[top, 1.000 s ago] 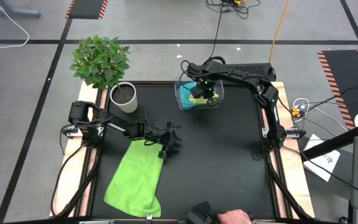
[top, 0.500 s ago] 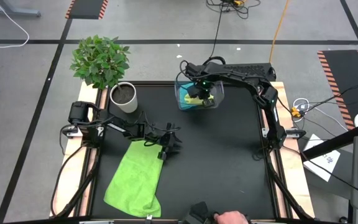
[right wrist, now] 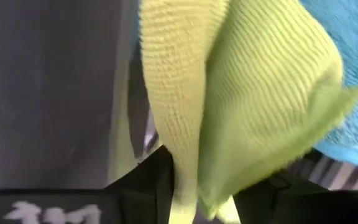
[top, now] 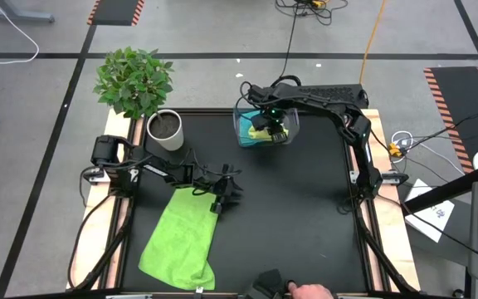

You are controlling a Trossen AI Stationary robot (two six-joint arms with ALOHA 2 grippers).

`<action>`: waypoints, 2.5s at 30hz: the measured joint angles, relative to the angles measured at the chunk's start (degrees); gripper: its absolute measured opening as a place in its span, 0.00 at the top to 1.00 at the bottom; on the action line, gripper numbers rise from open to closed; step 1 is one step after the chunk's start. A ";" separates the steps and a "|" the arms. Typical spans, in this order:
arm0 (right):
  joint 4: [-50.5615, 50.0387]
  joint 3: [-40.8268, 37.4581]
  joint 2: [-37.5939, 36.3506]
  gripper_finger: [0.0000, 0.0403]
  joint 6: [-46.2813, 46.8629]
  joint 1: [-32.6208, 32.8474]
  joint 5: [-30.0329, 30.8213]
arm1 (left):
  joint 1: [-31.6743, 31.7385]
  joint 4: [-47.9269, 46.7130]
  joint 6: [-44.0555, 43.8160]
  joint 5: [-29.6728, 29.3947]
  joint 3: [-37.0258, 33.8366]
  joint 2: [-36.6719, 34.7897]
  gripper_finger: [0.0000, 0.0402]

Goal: Fold microfiber towels
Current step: Put the folded light green microfiber cloth into the transparent bin, then fold the green microfiber cloth

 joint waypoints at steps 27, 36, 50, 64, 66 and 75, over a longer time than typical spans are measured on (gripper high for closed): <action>-0.06 16.28 -7.92 0.71 14.89 3.25 -0.46 | 0.37 -0.74 -0.76 2.54 0.00 0.00 0.59; 14.51 11.79 -14.98 0.98 28.39 14.55 -21.07 | 0.37 -0.66 -2.71 -1.37 0.00 0.00 0.59; 52.74 -36.52 -31.83 0.99 36.62 30.13 -18.47 | 0.41 0.80 -10.41 -3.30 0.02 0.00 0.59; 96.91 -67.95 -37.28 1.00 47.37 39.09 -12.21 | 0.44 0.83 -18.32 -4.72 0.02 0.00 0.59; 97.83 -69.52 -37.28 1.00 47.31 39.72 -10.07 | 0.42 0.81 -18.98 -4.62 0.02 0.00 0.59; 117.05 -80.89 -37.31 1.00 43.00 42.21 -7.76 | -3.41 5.08 -8.51 -1.93 0.01 -0.97 0.59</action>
